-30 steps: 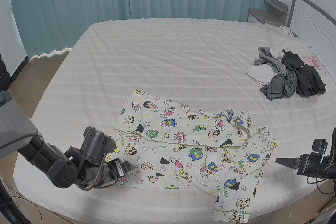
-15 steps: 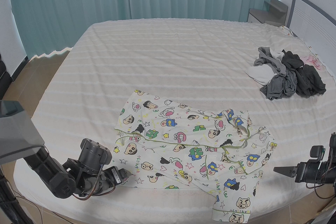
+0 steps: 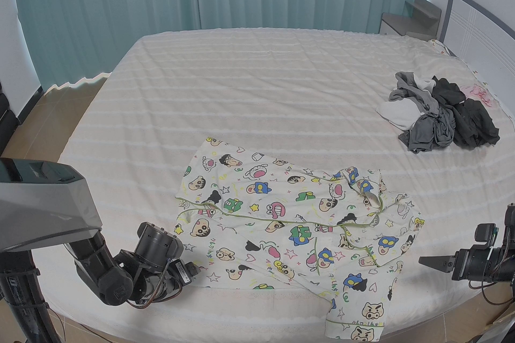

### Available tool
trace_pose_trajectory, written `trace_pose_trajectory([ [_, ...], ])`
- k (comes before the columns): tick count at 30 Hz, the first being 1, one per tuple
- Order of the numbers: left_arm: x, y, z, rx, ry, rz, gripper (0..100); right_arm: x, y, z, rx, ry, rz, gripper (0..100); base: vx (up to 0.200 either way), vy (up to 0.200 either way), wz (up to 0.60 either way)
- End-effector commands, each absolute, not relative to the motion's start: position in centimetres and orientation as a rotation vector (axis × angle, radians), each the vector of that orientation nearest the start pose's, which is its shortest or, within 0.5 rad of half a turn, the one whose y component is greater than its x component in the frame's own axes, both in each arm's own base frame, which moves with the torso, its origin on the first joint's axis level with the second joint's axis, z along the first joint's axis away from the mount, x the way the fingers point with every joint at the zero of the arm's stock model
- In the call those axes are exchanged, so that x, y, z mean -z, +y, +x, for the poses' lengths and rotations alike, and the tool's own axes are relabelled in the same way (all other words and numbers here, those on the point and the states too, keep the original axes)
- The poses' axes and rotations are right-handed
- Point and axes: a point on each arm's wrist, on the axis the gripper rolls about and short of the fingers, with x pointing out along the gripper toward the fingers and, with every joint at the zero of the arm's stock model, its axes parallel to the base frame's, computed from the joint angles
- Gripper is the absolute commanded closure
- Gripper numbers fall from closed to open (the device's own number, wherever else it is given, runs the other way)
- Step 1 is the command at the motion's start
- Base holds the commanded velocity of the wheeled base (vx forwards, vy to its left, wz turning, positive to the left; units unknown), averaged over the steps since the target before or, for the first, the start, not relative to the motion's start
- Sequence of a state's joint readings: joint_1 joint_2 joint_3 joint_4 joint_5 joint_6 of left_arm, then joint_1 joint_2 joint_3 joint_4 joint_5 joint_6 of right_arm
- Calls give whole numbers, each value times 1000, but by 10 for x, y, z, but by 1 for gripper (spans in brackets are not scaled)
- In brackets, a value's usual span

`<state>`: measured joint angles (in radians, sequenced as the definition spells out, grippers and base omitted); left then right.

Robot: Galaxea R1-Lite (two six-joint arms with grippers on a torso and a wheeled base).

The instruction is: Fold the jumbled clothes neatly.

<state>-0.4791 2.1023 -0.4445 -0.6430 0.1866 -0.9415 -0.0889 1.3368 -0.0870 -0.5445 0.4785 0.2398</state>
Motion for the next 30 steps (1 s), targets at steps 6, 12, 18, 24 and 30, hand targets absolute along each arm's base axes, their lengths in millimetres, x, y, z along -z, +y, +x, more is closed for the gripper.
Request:
trace_pose_trajectory([
  [6, 13, -113, 261, -277, 927, -579, 0, -84, -1, 133, -294, 728, 421, 0, 0, 0, 0],
  [12, 17, -113, 253, -274, 961, -543, 100, -83, -1, 133, -293, 735, 423, 0, 0, 0, 0],
  [18, 16, -108, 243, -270, 991, -490, 100, -83, -1, 132, -298, 732, 414, 0, 0, 0, 0],
  [24, -4, -102, 230, -274, 1005, -473, 100, -81, -1, 130, -307, 737, 385, 0, 0, 0, 0],
  [30, -18, -93, 210, -264, 1070, -380, 100, -80, -1, 130, -309, 740, 384, 0, 0, 0, 0],
])
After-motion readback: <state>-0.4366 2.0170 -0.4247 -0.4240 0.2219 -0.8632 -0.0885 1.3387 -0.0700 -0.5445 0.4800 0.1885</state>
